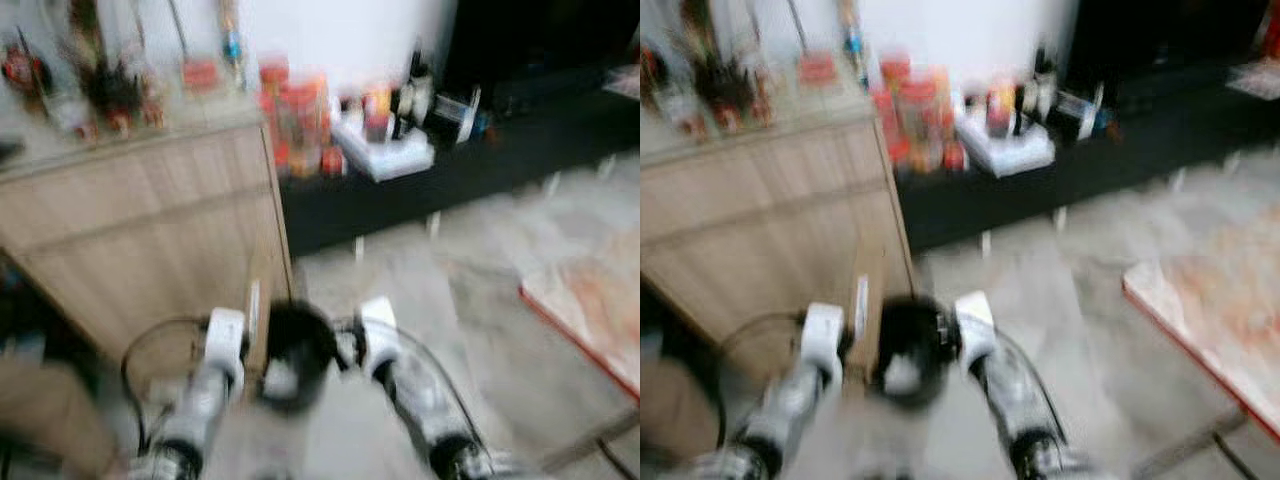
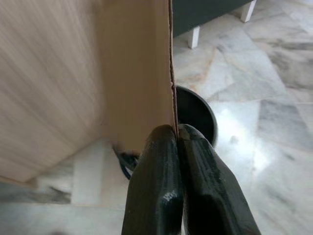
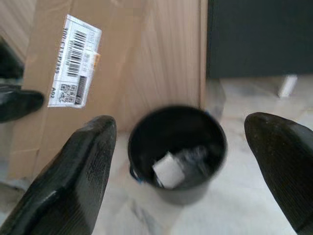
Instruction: Picking trash to rubbish bin
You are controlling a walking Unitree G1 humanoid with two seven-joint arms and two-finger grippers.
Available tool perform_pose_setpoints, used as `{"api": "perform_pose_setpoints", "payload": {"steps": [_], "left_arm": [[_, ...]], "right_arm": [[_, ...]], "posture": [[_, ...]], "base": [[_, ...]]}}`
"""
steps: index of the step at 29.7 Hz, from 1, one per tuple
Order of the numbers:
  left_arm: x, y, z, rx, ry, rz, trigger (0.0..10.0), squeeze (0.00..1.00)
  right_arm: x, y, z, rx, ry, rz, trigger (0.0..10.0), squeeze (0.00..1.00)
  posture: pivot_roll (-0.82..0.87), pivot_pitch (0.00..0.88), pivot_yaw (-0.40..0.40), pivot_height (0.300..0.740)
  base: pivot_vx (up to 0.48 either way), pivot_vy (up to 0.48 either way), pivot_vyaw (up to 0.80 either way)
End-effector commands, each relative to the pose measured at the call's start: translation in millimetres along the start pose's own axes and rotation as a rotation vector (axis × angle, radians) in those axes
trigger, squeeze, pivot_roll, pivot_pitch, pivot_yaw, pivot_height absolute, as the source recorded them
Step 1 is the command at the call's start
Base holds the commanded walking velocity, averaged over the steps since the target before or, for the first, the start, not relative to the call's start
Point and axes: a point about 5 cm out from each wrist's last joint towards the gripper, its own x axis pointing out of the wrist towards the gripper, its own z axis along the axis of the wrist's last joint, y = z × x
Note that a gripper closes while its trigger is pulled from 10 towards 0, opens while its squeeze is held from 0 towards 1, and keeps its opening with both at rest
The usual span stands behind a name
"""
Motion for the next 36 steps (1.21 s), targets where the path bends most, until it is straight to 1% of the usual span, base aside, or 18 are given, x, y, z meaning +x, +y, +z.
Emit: {"api": "perform_pose_setpoints", "payload": {"steps": [1, 9, 11, 12, 26, 31, 36], "left_arm": [[1.6, -1.1, 3.9, -0.014, -0.016, 0.009, 10.0, 0.0], [-1.8, 0.8, -2.5, -0.02, -0.009, 0.033, 10.0, 0.0], [-2.2, 1.5, -3.1, -0.021, -0.007, 0.038, 10.0, 0.0], [-2.1, 1.9, -3.0, -0.021, -0.007, 0.041, 10.0, 0.0], [0.1, 4.3, 2.0, -0.017, -0.016, 0.051, 10.0, 0.0], [0.4, 5.3, 3.0, -0.016, -0.018, 0.053, 10.0, 0.0], [0.6, 6.1, 3.6, -0.015, -0.02, 0.055, 10.0, 0.0]], "right_arm": [[0.5, -2.0, 3.7, -0.013, -0.012, 0.0, 10.0, 0.0], [1.6, -0.5, 5.8, -0.02, -0.02, 0.013, 10.0, 0.0], [1.7, 0.5, 5.7, -0.04, -0.017, 0.021, 10.0, 0.0], [1.7, 1.5, 5.8, -0.056, -0.018, 0.03, 10.0, 0.0], [3.1, 4.0, 7.8, -0.086, -0.024, 0.041, 10.0, 0.0], [3.8, 4.1, 9.1, -0.068, -0.03, 0.038, 10.0, 0.0], [4.4, 5.0, 11.0, -0.088, -0.038, 0.046, 10.0, 0.0]], "posture": [[0.03, 0.09, 0.003, 0.74], [0.03, 0.096, -0.008, 0.74], [0.03, 0.094, -0.008, 0.74], [0.03, 0.092, -0.008, 0.74], [0.03, 0.078, 0.001, 0.74], [0.03, 0.075, 0.002, 0.74], [0.04, 0.071, 0.003, 0.74]], "base": [[0.0, 0.0, 0.0], [0.0, 0.0, 0.0], [0.0, 0.0, 0.0], [0.0, 0.0, 0.0], [0.0, 0.0, 0.0], [0.244, 0.0, 0.0], [0.247, 0.0, 0.0]]}}
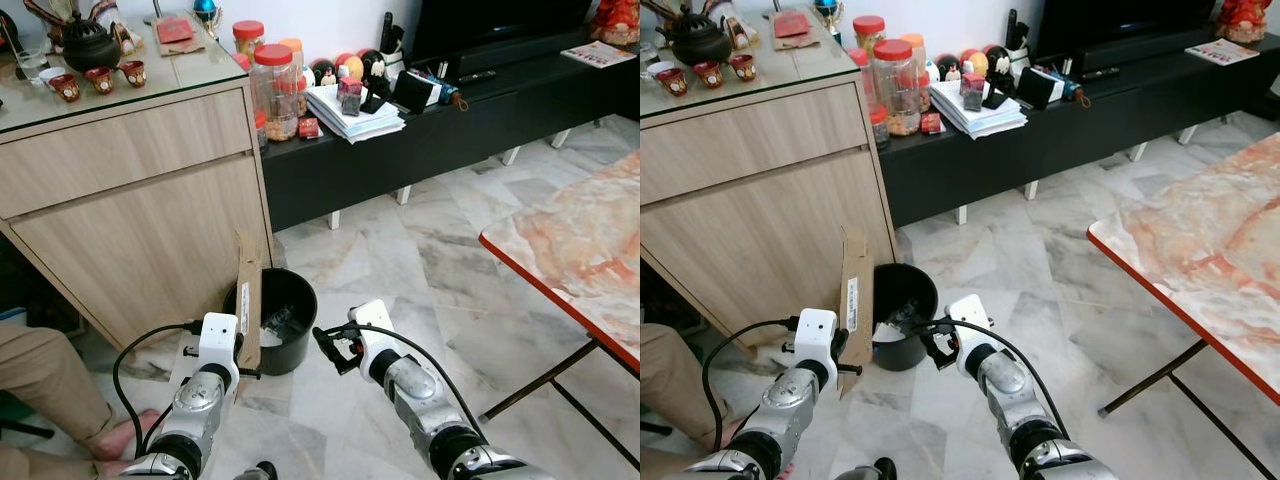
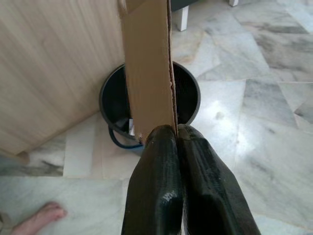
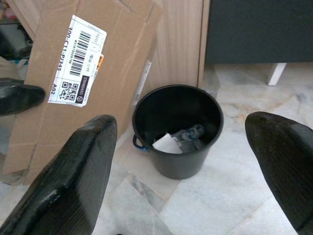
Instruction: Picking trash to rubbish bin
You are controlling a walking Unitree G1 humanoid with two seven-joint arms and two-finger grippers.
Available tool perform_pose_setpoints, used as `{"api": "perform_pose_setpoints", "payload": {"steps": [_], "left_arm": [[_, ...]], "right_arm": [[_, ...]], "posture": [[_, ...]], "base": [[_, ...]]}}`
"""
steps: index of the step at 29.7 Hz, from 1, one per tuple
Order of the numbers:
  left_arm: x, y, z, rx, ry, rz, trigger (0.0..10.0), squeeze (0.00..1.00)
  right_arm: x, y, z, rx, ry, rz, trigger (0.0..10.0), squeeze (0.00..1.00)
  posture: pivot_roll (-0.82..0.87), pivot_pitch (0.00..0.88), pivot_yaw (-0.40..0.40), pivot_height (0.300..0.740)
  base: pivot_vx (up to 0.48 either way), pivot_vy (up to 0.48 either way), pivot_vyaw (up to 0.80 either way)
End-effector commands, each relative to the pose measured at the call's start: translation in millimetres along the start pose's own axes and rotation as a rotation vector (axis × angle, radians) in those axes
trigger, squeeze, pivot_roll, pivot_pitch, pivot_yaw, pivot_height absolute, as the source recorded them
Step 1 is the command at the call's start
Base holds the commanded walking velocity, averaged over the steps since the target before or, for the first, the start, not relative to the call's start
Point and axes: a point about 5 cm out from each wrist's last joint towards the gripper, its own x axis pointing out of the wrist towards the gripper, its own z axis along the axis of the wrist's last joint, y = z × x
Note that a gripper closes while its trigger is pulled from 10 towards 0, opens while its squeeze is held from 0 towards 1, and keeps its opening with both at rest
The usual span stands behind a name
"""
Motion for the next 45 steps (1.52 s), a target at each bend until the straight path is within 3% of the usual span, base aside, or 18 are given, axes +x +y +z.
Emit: {"api": "perform_pose_setpoints", "payload": {"steps": [1, 35, 45], "left_arm": [[1.5, 1.4, 4.2, 0.004, -0.013, 0.005, 10.0, 0.0], [2.0, 2.6, 6.0, 0.008, -0.02, 0.006, 10.0, 0.0], [2.3, 2.9, 6.8, 0.009, -0.02, 0.005, 10.0, 0.0]], "right_arm": [[2.0, 1.3, 4.4, -0.017, -0.016, 0.01, 10.0, 0.0], [3.9, 3.9, 5.7, 0.001, -0.018, 0.011, 10.0, 0.0], [4.3, 6.4, 7.7, -0.019, -0.037, 0.031, 10.0, 0.0]], "posture": [[0.04, 0.071, 0.003, 0.74], [0.04, 0.073, 0.003, 0.74], [0.04, 0.072, 0.005, 0.74]], "base": [[0.247, 0.0, 0.0], [0.25, 0.0, 0.06], [0.251, 0.0, -0.22]]}}
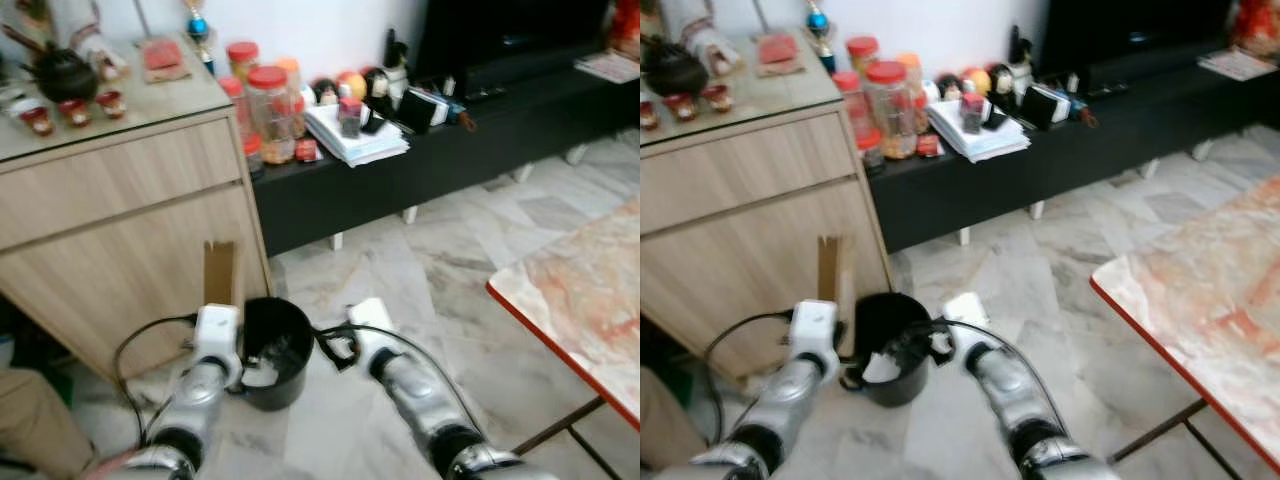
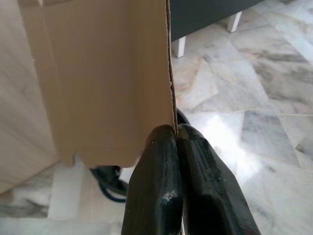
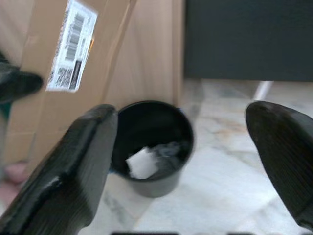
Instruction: Picking trash to rubbish bin
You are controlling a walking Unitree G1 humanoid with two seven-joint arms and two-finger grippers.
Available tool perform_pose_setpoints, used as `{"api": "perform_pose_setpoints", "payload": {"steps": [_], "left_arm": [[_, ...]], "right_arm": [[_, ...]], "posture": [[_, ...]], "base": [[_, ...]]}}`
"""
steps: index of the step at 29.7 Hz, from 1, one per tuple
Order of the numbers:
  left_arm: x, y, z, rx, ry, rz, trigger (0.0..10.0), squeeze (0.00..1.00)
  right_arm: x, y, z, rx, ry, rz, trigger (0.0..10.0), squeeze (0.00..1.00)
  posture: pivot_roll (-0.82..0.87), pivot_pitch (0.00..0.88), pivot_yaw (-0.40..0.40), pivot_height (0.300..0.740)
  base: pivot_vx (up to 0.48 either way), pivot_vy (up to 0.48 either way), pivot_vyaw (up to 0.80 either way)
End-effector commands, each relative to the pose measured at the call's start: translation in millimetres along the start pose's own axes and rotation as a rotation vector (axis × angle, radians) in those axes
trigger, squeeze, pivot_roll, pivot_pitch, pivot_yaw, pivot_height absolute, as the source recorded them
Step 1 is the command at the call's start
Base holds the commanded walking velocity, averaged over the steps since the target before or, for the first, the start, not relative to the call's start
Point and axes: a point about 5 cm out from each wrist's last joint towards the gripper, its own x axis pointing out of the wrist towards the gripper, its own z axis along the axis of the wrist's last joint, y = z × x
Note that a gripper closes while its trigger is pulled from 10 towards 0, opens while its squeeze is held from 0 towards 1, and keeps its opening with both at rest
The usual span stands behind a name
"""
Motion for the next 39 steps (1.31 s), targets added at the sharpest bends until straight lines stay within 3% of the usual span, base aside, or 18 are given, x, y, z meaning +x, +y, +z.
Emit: {"api": "perform_pose_setpoints", "payload": {"steps": [1, 6, 26, 32, 34, 39], "left_arm": [[-1.7, 12.3, -0.3, 0.016, 0.002, 0.028, 10.0, 0.0], [-1.7, 12.6, -0.2, 0.016, 0.002, 0.028, 10.0, 0.0], [-1.4, 12.3, 0.2, 0.016, 0.002, 0.027, 10.0, 0.0], [-1.1, 12.2, 0.8, 0.016, 0.0, 0.026, 10.0, 0.0], [-1.1, 12.2, 0.9, 0.016, 0.0, 0.026, 10.0, 0.0], [-1.0, 12.0, 1.0, 0.016, 0.001, 0.026, 10.0, 0.0]], "right_arm": [[6.1, 13.4, 5.7, -0.005, -0.026, 0.046, 10.0, 0.0], [6.0, 14.6, 4.5, -0.022, -0.018, 0.052, 10.0, 0.0], [6.3, 14.7, 5.0, -0.029, -0.017, 0.054, 10.0, 0.0], [6.2, 16.3, 3.6, -0.044, -0.009, 0.06, 10.0, 0.0], [5.9, 15.4, 2.8, -0.01, -0.009, 0.048, 10.0, 0.0], [6.0, 15.3, 3.8, -0.024, -0.012, 0.055, 10.0, 0.0]], "posture": [[0.04, 0.072, 0.005, 0.74], [0.04, 0.071, 0.005, 0.74], [0.04, 0.071, 0.005, 0.74], [0.04, 0.069, 0.005, 0.74], [0.04, 0.069, 0.005, 0.74], [0.04, 0.069, 0.005, 0.74]], "base": [[0.247, 0.0, 0.44], [0.25, 0.0, 0.77], [0.251, 0.0, 0.0], [0.25, 0.0, 0.73], [0.251, 0.0, 0.0], [0.251, 0.0, 0.0]]}}
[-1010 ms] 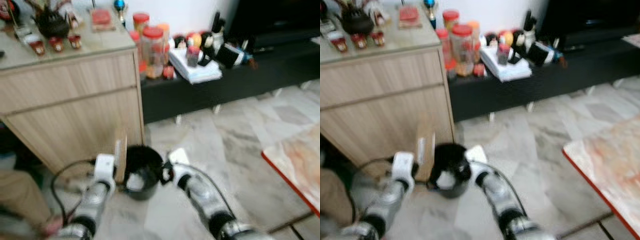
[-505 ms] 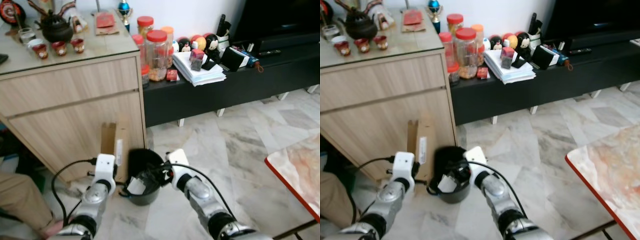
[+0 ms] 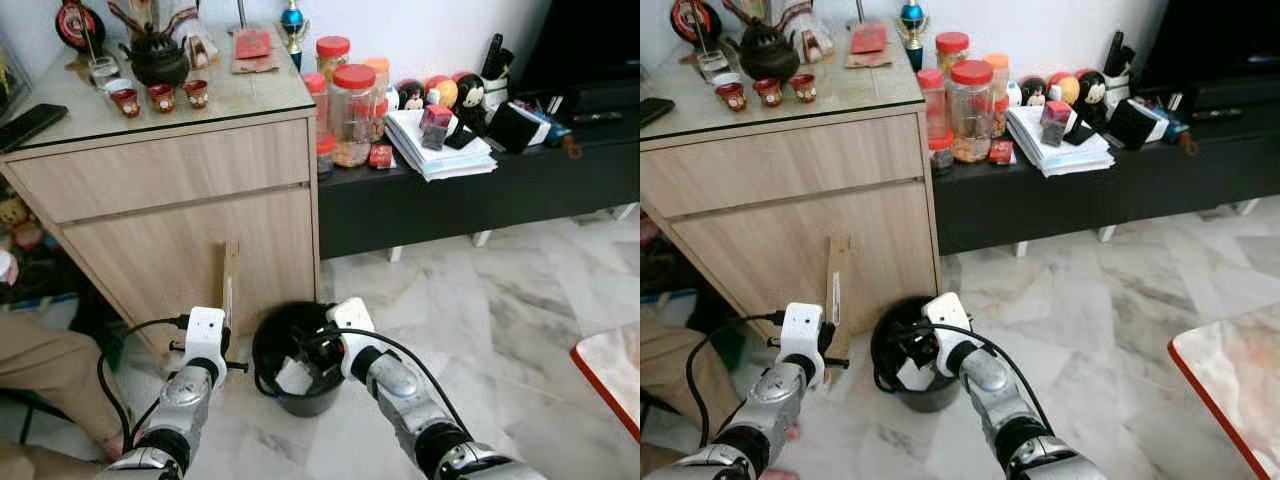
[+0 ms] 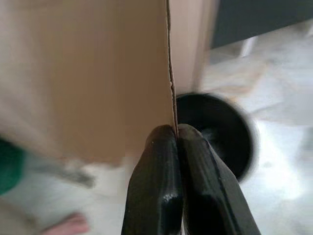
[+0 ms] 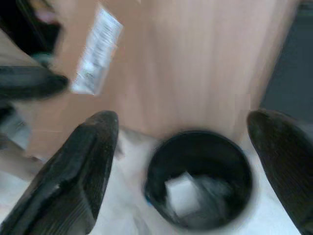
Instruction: Picking trash to rubbish bin
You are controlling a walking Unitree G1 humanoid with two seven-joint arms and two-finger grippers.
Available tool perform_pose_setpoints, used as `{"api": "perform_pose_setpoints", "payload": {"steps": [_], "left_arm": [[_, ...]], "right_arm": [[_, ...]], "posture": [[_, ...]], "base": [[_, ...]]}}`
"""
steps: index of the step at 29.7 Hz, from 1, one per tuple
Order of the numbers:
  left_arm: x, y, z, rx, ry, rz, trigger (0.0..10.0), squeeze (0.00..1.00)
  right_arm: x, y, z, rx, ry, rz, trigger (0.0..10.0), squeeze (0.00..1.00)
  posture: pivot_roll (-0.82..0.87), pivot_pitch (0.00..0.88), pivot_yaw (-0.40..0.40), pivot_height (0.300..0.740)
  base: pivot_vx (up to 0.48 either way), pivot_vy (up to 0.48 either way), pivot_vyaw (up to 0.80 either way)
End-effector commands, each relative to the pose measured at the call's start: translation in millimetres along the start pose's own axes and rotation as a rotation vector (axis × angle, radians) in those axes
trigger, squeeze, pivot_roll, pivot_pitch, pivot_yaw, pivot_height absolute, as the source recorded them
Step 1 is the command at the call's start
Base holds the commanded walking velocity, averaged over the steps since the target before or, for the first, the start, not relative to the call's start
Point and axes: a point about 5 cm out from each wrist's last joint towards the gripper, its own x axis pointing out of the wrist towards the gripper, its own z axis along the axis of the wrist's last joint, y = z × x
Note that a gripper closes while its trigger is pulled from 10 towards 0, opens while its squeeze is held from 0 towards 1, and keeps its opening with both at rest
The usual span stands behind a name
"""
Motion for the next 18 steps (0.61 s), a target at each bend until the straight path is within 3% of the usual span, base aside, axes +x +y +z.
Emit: {"api": "perform_pose_setpoints", "payload": {"steps": [1, 18], "left_arm": [[-0.3, 6.1, 1.3, 0.007, -0.004, 0.013, 10.0, 0.0], [-0.3, 5.9, 1.3, 0.005, -0.006, 0.013, 10.0, 0.0]], "right_arm": [[4.1, 3.4, 6.2, 0.002, -0.02, 0.009, 10.0, 0.0], [4.2, 3.8, 6.6, 0.001, -0.024, 0.012, 10.0, 0.0]], "posture": [[0.04, 0.069, 0.005, 0.74], [0.04, 0.069, 0.004, 0.74]], "base": [[0.251, 0.0, 0.0], [0.252, 0.0, 0.0]]}}
